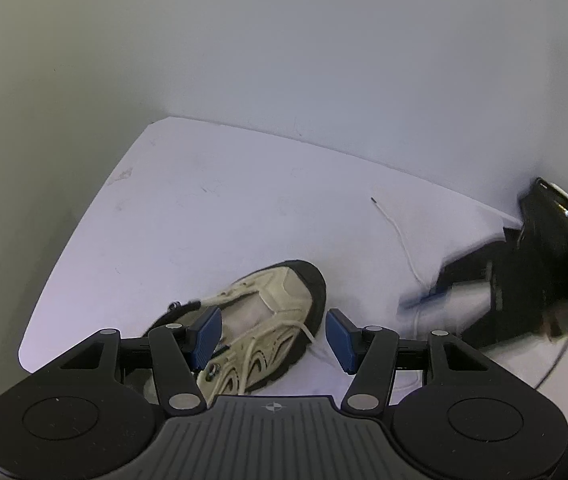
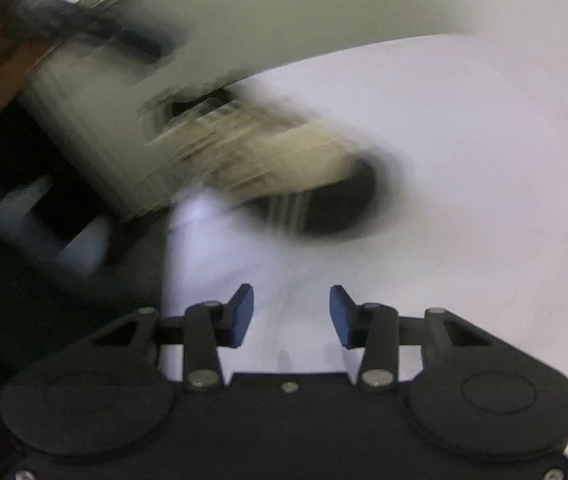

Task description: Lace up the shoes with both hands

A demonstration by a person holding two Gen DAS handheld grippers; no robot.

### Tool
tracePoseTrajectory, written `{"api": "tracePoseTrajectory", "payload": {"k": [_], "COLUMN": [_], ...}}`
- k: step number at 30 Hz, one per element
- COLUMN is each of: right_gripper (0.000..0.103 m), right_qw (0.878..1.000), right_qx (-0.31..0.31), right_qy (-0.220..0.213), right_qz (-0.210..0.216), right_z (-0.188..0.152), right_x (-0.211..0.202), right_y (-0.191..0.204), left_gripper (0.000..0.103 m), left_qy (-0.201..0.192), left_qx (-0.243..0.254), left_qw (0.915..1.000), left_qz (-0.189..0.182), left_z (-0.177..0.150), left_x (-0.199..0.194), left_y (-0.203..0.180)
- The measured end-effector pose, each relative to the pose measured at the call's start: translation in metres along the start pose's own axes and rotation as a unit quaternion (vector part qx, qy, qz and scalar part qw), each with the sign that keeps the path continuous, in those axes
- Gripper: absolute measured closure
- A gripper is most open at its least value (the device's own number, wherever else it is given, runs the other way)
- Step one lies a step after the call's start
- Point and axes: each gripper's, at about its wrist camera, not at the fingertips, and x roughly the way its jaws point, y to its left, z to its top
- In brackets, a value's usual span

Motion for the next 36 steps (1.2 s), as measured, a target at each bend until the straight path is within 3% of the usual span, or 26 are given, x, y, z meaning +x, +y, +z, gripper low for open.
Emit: {"api": "tracePoseTrajectory", "payload": {"k": [3,6,11,13,14,15,16,19,21,25,28,32,36], "right_gripper": [0.062,0.062,0.068,0.08,0.095,0.102,0.102,0.102,0.102,0.102,0.102,0.102,0.102], "right_qw": [0.989,0.97,0.956,0.955,0.956,0.956,0.957,0.961,0.964,0.978,0.99,0.993,0.986], "right_qx": [0.064,0.111,0.154,0.157,0.152,0.147,0.142,0.148,0.143,0.093,0.017,-0.073,-0.157], "right_qy": [-0.026,-0.029,-0.018,-0.021,-0.021,-0.02,-0.018,-0.033,-0.05,-0.097,-0.116,-0.091,-0.03], "right_qz": [-0.134,-0.215,-0.249,-0.253,-0.252,-0.252,-0.253,-0.233,-0.22,-0.158,-0.081,0.007,0.057], "right_z": [0.011,0.014,0.02,0.022,0.023,0.024,0.025,0.03,0.037,0.055,0.07,0.085,0.101], "right_x": [0.002,0.018,0.041,0.043,0.044,0.044,0.046,0.034,0.026,-0.006,-0.025,-0.012,0.035], "right_y": [-0.058,-0.098,-0.126,-0.125,-0.123,-0.122,-0.118,-0.11,-0.099,-0.064,-0.024,0.019,0.045], "left_gripper": [0.051,0.051,0.05,0.05,0.05,0.05,0.05,0.05,0.044,0.043,0.043,0.043,0.043], "left_qy": [-0.001,0.001,0.004,0.004,0.002,0.0,-0.002,-0.008,-0.012,-0.018,-0.023,-0.03,-0.022], "left_qx": [-0.004,-0.01,-0.02,-0.027,-0.032,-0.036,-0.041,-0.056,-0.061,-0.049,-0.036,-0.023,-0.032], "left_qw": [1.0,0.9999,0.9996,0.9993,0.9991,0.9989,0.9987,0.9977,0.9972,0.9975,0.998,0.9988,0.9991], "left_qz": [0.007,0.013,0.021,0.026,0.028,0.029,0.031,0.038,0.041,0.047,0.046,0.032,0.017], "left_z": [0.002,0.002,0.001,0.003,0.003,0.004,0.005,0.01,0.014,0.021,0.027,0.029,0.025], "left_x": [-0.003,-0.005,-0.005,-0.004,-0.003,-0.002,-0.001,0.004,0.008,0.017,0.025,0.041,0.062], "left_y": [0.001,0.002,0.007,0.013,0.016,0.019,0.022,0.036,0.045,0.061,0.072,0.084,0.093]}}
